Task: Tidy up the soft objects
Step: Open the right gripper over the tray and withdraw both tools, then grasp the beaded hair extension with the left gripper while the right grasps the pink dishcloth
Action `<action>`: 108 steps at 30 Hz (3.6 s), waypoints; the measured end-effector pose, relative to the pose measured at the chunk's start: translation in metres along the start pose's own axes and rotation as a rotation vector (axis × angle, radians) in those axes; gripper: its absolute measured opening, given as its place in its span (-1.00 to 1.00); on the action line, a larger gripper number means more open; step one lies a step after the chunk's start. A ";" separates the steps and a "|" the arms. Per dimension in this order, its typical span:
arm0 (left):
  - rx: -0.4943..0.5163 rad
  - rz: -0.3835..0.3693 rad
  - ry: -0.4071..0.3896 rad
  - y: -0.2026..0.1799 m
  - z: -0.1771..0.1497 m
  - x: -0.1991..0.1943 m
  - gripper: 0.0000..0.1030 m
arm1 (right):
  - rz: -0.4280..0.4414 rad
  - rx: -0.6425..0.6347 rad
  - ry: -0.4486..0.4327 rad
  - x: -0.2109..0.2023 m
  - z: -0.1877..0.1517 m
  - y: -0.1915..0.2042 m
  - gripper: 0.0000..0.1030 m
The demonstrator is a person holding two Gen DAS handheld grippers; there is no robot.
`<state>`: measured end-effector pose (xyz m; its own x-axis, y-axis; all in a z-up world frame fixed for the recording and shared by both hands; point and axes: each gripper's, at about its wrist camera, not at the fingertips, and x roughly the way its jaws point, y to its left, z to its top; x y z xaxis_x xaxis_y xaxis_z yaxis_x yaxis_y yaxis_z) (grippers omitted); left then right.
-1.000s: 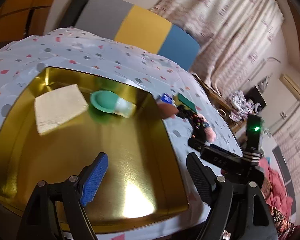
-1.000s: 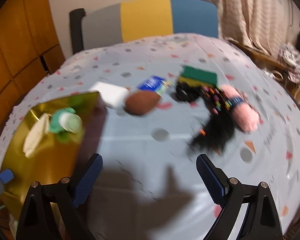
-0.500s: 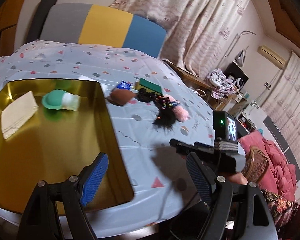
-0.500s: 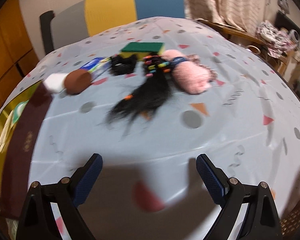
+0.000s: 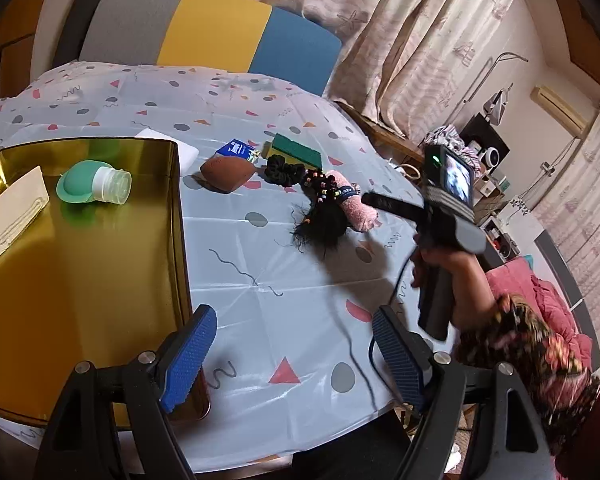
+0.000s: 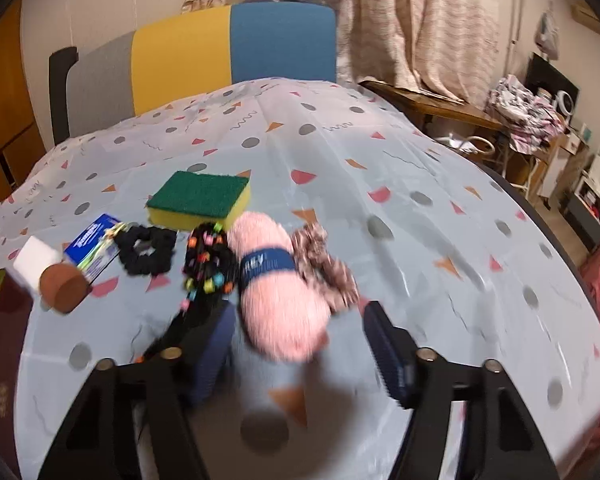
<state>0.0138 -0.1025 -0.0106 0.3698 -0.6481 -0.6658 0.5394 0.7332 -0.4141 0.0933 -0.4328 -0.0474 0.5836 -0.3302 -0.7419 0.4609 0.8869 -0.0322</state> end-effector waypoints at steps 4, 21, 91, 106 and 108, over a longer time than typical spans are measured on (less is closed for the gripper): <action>0.000 0.011 0.012 -0.002 0.001 0.004 0.58 | -0.016 -0.035 0.039 0.033 0.017 0.007 0.16; -0.016 0.011 0.066 -0.019 0.015 0.029 0.58 | 0.105 -0.030 0.077 0.029 -0.027 0.005 -0.22; -0.011 0.048 0.098 -0.037 0.046 0.175 -0.34 | 0.175 0.210 -0.065 -0.010 -0.094 -0.063 -0.20; 0.030 -0.081 0.010 -0.044 0.023 0.082 -0.34 | 0.134 0.173 -0.056 -0.010 -0.093 -0.057 -0.19; 0.028 -0.080 -0.015 -0.038 0.027 0.069 -0.34 | 0.129 0.169 -0.055 -0.009 -0.093 -0.056 -0.19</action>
<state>0.0388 -0.1802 -0.0242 0.3360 -0.7072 -0.6220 0.5881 0.6734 -0.4479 0.0001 -0.4490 -0.1007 0.6786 -0.2383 -0.6947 0.4824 0.8579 0.1769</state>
